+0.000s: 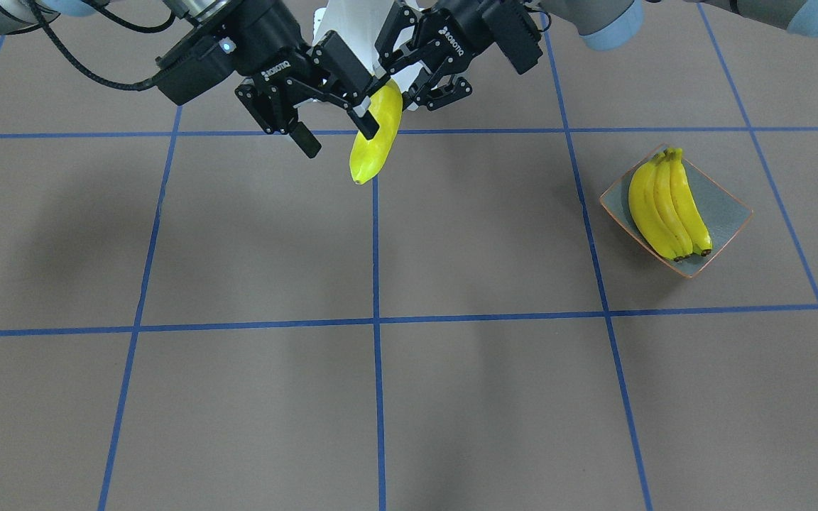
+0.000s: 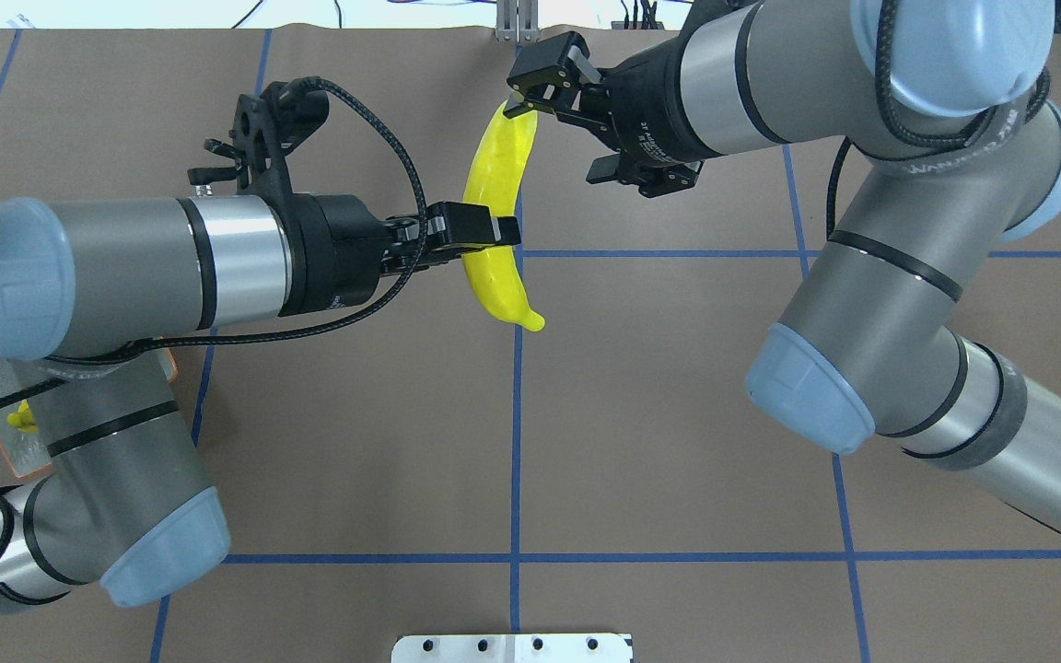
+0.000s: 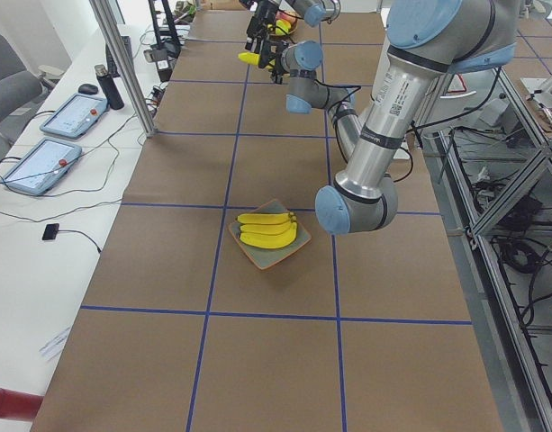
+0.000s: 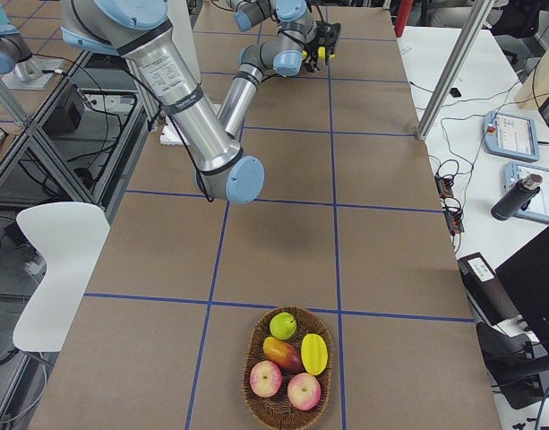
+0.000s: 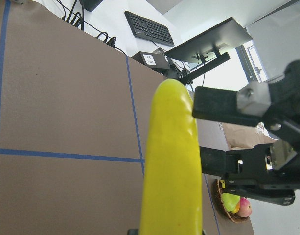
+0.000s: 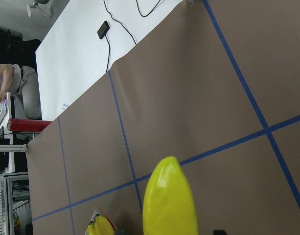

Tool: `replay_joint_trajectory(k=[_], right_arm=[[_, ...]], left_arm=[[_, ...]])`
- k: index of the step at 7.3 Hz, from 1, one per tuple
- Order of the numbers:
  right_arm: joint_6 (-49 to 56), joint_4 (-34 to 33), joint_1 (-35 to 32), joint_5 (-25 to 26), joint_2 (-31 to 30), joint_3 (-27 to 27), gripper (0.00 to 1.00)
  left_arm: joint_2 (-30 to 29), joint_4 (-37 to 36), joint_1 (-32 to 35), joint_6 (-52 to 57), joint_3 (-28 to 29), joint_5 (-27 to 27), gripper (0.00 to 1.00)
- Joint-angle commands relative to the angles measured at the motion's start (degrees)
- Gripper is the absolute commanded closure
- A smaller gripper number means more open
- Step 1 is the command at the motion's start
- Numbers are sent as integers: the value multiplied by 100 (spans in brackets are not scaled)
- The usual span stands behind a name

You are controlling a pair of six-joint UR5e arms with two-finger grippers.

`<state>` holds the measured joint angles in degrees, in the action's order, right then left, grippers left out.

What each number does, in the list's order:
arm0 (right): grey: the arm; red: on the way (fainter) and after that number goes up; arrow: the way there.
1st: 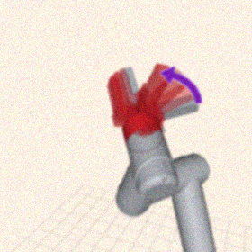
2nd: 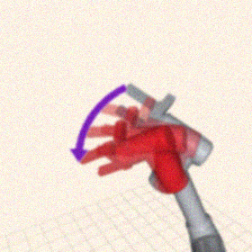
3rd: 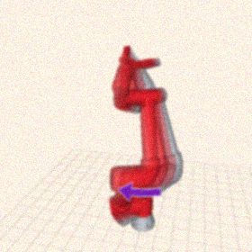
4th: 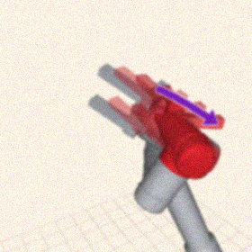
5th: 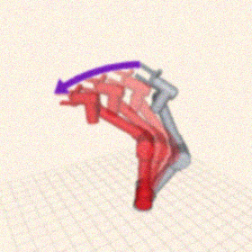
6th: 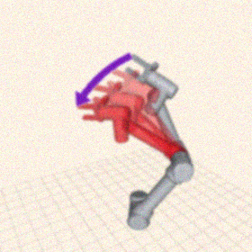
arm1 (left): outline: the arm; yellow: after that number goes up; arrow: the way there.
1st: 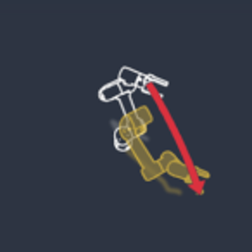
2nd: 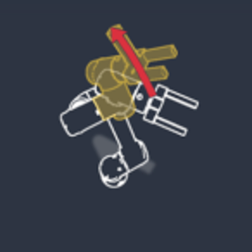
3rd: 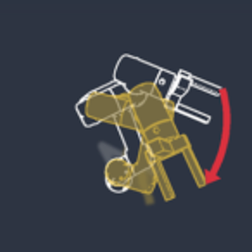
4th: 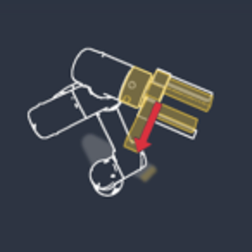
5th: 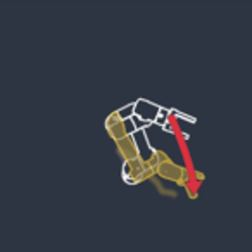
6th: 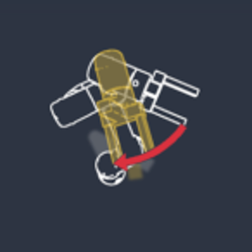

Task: Transfer all bananas from basket to plate

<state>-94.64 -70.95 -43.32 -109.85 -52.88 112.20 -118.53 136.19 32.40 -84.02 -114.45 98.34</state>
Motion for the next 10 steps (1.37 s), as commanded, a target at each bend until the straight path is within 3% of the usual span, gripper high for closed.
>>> replay_joint_trajectory(k=[1, 4, 6, 8, 10], right_arm=[[803, -33, -446, -245, -484, -75, 0], [2285, -42, -1360, -905, -968, -653, 0], [3542, 10, -1932, -1352, -1503, -884, 0], [4561, 11, -2503, -1740, -2039, -902, 0], [6002, 2, -3187, -2160, -2611, -1085, 0]], left_arm=[[408, -13, 21, -9, -278, 18, 100], [1040, -22, 73, -9, -429, 44, 100], [1785, -75, 213, 52, -770, 219, 100], [2350, -110, 1131, 218, -930, 1138, 100], [3017, -110, 1942, 1776, -904, 2071, 100]])
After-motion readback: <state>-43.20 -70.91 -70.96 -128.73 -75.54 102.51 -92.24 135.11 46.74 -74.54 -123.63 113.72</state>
